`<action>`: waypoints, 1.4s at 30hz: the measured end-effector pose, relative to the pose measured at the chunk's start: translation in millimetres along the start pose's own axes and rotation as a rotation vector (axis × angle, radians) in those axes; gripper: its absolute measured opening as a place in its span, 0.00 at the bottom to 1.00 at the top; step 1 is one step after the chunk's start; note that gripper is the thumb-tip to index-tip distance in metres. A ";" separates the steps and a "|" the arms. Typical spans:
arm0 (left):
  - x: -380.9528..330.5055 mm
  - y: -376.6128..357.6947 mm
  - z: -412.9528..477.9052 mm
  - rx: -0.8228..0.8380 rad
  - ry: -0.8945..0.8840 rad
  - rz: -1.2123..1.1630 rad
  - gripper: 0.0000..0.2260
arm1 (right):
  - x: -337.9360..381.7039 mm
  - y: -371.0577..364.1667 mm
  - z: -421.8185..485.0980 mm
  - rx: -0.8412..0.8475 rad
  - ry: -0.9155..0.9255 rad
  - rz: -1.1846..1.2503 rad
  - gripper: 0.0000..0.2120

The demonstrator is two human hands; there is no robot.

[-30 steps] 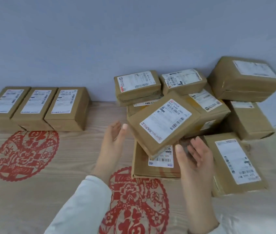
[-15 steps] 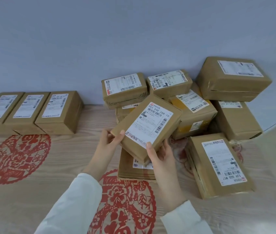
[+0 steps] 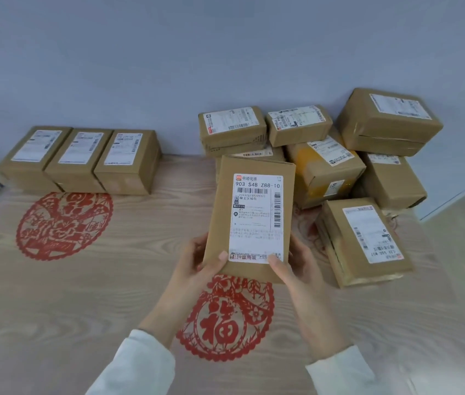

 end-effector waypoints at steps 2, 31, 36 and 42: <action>11.6 3.2 -13.1 0.009 0.017 -0.010 0.31 | -7.0 -6.6 -10.9 0.009 0.009 -0.021 0.32; 50.0 -8.3 -14.5 -0.106 -0.334 0.074 0.32 | -38.6 -2.1 -7.9 0.152 0.421 -0.241 0.30; 58.6 -8.4 -22.4 -0.108 -0.419 0.187 0.43 | -50.4 -1.0 -15.4 0.162 0.529 -0.328 0.33; 97.8 -11.4 -44.1 -0.081 -0.446 0.254 0.45 | -97.1 -4.1 -38.2 0.164 0.514 -0.310 0.36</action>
Point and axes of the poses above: each hand's wrist, its own z-axis towards the middle knuckle, its own y-axis out of the back of the hand, x = y × z, the point moved 7 cm from there along z, towards the middle knuckle, and after that the axes turned 10 degrees about x, right-handed, at the moved point
